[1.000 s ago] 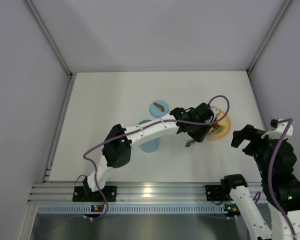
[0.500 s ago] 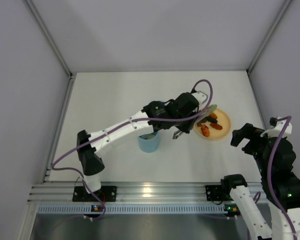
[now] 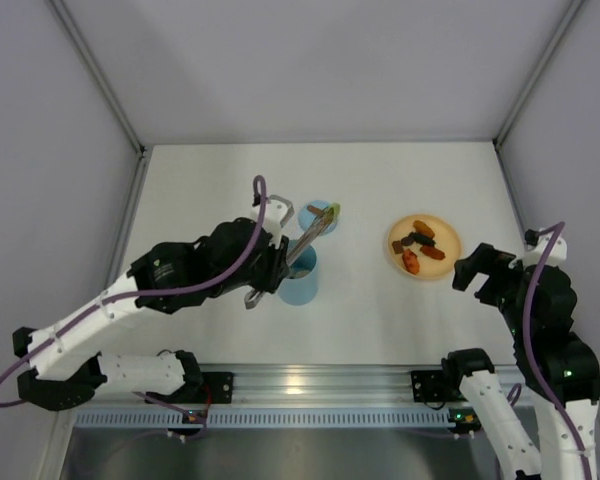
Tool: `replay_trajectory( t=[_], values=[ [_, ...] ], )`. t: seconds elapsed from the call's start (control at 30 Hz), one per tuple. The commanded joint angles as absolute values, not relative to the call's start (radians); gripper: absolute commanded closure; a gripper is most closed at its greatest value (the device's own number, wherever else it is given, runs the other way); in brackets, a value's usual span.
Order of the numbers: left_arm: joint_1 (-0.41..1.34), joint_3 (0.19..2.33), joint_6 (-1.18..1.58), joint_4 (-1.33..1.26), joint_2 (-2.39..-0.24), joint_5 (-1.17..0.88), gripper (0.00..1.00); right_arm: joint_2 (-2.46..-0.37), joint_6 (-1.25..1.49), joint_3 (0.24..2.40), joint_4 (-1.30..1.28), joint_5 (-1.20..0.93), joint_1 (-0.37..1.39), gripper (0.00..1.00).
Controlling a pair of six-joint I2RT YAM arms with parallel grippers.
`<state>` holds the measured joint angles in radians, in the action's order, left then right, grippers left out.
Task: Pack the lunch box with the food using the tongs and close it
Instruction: Place the fake food in the packing box.
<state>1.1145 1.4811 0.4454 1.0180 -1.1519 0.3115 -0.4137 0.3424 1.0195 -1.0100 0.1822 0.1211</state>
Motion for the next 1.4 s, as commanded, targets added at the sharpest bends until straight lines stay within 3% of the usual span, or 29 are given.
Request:
replay_trajectory(
  t=[0.0, 0.5, 1.1, 1.37],
  values=[
    [1.115, 1.416, 0.508, 1.098, -1.068, 0.350, 0.71, -0.433, 0.353, 0.996, -0.927, 0.167, 0.109, 0.00],
    [1.115, 1.216, 0.581, 1.144, -0.899, 0.316, 0.69, -0.443, 0.362, 0.960, -0.900, 0.156, 0.109, 0.00],
    [1.117, 1.213, 0.578, 1.154, -0.890, 0.293, 0.57, -0.448, 0.360, 0.954, -0.896, 0.160, 0.109, 0.00],
    [1.117, 1.295, 0.565, 1.154, -0.928, 0.317, 0.56, -0.454, 0.356, 0.966, -0.896, 0.156, 0.107, 0.01]
  ],
)
